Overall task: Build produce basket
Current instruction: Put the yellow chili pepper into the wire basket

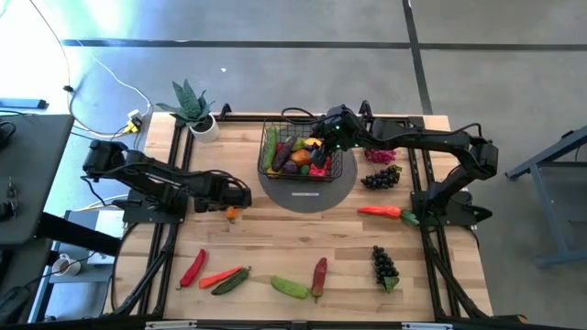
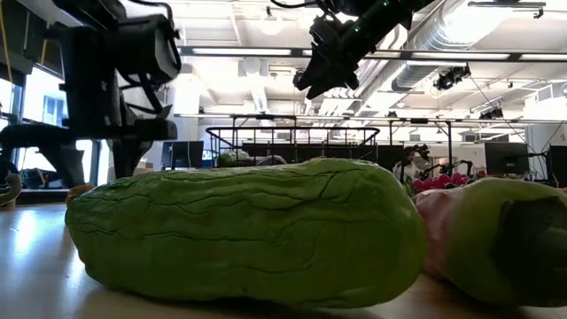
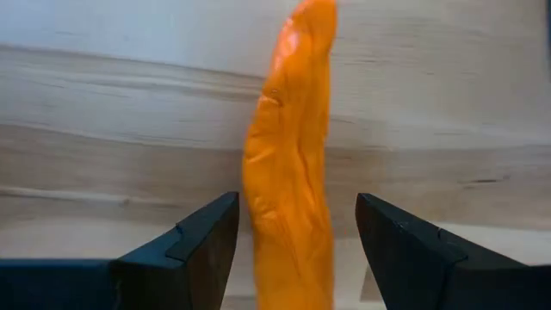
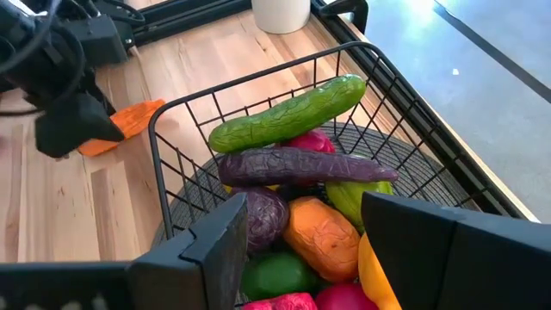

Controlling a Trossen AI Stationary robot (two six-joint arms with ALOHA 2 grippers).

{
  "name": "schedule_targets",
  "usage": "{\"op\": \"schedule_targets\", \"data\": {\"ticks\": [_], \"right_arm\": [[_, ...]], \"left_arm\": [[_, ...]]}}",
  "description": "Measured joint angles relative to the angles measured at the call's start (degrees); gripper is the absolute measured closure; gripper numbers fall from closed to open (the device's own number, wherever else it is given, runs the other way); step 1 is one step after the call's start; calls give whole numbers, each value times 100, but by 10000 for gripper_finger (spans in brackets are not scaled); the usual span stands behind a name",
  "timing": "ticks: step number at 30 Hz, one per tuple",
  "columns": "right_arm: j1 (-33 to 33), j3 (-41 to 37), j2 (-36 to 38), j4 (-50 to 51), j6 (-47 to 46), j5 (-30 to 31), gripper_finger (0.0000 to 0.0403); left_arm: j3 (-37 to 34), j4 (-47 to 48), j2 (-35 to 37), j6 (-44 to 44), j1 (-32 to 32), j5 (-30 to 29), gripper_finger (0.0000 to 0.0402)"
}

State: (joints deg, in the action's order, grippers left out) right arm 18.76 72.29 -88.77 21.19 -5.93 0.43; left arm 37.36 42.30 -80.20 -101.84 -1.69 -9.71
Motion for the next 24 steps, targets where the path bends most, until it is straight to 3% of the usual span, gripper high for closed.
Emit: {"op": "schedule_targets", "data": {"ticks": [7, 18, 24], "right_arm": [[0, 0, -2, 7, 2, -2, 194], [0, 2, 70, -7, 76, 0, 194], [-81, 2, 148, 48, 160, 0, 194]], "left_arm": [[43, -224, -442, 72, 0, -12, 194], [66, -206, -215, 919, -15, -198, 327], [66, -523, 123, 1398, -15, -372, 319]]}}
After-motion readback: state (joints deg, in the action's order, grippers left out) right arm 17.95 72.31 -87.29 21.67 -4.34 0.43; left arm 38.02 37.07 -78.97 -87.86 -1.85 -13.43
